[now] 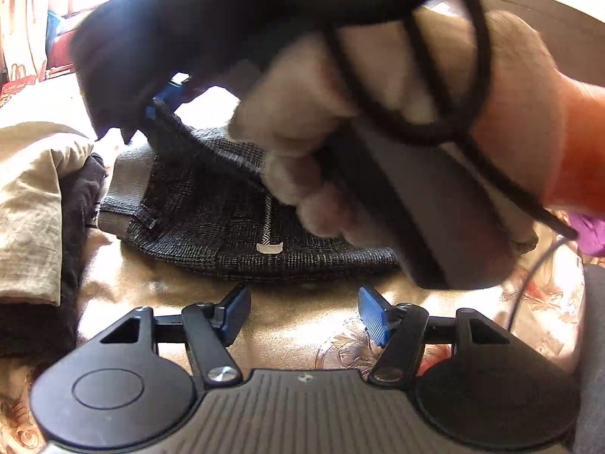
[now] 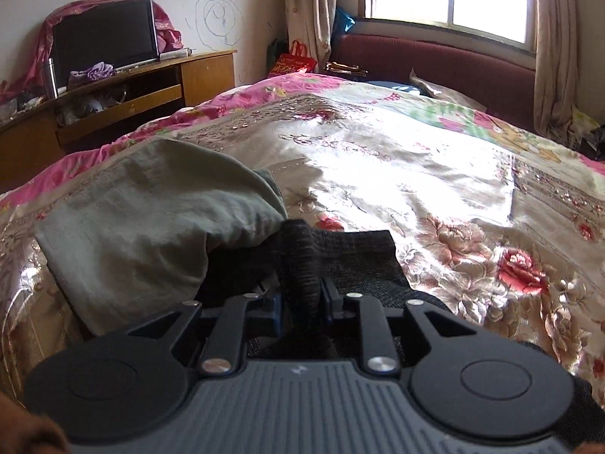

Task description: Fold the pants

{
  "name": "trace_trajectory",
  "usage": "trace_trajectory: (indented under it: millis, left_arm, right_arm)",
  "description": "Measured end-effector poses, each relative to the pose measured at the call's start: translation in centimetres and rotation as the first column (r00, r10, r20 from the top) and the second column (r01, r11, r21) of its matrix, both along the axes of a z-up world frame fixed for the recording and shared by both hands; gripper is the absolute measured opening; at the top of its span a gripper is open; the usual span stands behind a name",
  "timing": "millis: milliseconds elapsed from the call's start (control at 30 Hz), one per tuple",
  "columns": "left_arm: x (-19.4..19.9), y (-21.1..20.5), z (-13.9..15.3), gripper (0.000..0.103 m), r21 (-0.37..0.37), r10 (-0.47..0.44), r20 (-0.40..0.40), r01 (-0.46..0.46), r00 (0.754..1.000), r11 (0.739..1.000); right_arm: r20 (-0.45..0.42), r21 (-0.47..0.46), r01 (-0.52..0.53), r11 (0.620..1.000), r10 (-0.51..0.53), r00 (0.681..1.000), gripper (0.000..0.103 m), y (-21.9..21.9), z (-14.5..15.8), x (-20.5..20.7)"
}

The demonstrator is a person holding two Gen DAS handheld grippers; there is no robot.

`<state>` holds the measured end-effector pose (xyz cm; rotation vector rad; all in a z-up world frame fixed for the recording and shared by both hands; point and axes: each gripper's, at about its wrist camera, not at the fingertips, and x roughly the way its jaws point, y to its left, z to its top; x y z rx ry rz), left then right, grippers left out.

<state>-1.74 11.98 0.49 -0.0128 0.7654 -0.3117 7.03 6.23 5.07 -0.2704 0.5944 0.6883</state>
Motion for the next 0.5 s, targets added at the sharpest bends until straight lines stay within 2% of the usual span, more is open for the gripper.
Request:
trace_trajectory:
  millis: [67,133,233,300,367,433,500]
  left_arm:
    - [0.0,0.2,0.0,0.076,-0.009,-0.002,-0.001,0.002,1.0,1.0]
    - [0.1,0.3,-0.1,0.076,-0.013,0.0,-0.002,0.0,1.0,1.0]
    - [0.0,0.2,0.0,0.076,-0.01,0.001,-0.001,-0.001,1.0,1.0]
    - [0.0,0.2,-0.2,0.076,-0.003,0.0,0.002,0.0,1.0,1.0]
    - [-0.1,0.1,-0.2,0.076,0.004,-0.002,0.007,0.002,1.0,1.0]
    - [-0.1,0.0,-0.2,0.076,0.009,-0.001,0.011,0.001,1.0,1.0]
    - [-0.3,-0.2,0.0,0.076,0.009,0.002,0.02,-0.002,1.0,1.0]
  right_arm:
    - [0.052,-0.03,-0.028,0.999,0.029,0.998,0.024,1.0,0.2,-0.4]
    - [0.064,-0.061,-0.052,0.997,0.056,0.996,0.024,2.0,-0.1,-0.3]
    - [-0.026,-0.058,-0.065,0.996,0.064,0.998,0.026,3.2,-0.9,0.9]
    - [-0.071,-0.027,-0.074,0.997,0.072,0.995,0.026,3.3,-0.8,1.2]
    - [-0.062,0.019,-0.089,0.996,0.09,0.994,0.029,2.3,0.4,0.8]
    - [-0.047,0.074,-0.068,0.995,0.071,0.996,0.039,0.1,2.4,0.7]
    - [-0.035,0.121,-0.022,0.992,0.026,0.999,0.043,-3.4,4.5,0.9]
